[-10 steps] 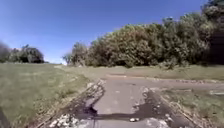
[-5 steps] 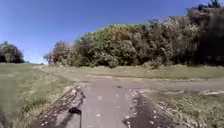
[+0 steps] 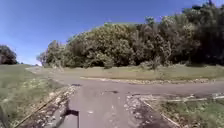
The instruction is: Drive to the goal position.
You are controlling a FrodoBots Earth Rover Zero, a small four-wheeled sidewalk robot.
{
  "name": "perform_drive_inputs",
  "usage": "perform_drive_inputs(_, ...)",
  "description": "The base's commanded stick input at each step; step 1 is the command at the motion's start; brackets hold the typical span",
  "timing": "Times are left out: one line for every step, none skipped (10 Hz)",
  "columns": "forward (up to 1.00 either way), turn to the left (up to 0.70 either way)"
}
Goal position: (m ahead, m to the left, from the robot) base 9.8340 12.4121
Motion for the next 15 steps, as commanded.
perform_drive_inputs(0.85,0.0)
perform_drive_inputs(0.85,0.0)
perform_drive_inputs(0.85,0.0)
perform_drive_inputs(0.85,0.0)
perform_drive_inputs(0.85,0.0)
perform_drive_inputs(0.85,0.0)
perform_drive_inputs(0.85,0.0)
perform_drive_inputs(0.85,0.0)
perform_drive_inputs(0.85,0.0)
perform_drive_inputs(0.85,0.0)
perform_drive_inputs(0.85,0.0)
perform_drive_inputs(0.85,0.0)
perform_drive_inputs(0.85,0.0)
perform_drive_inputs(0.85,0.0)
perform_drive_inputs(0.85,0.0)
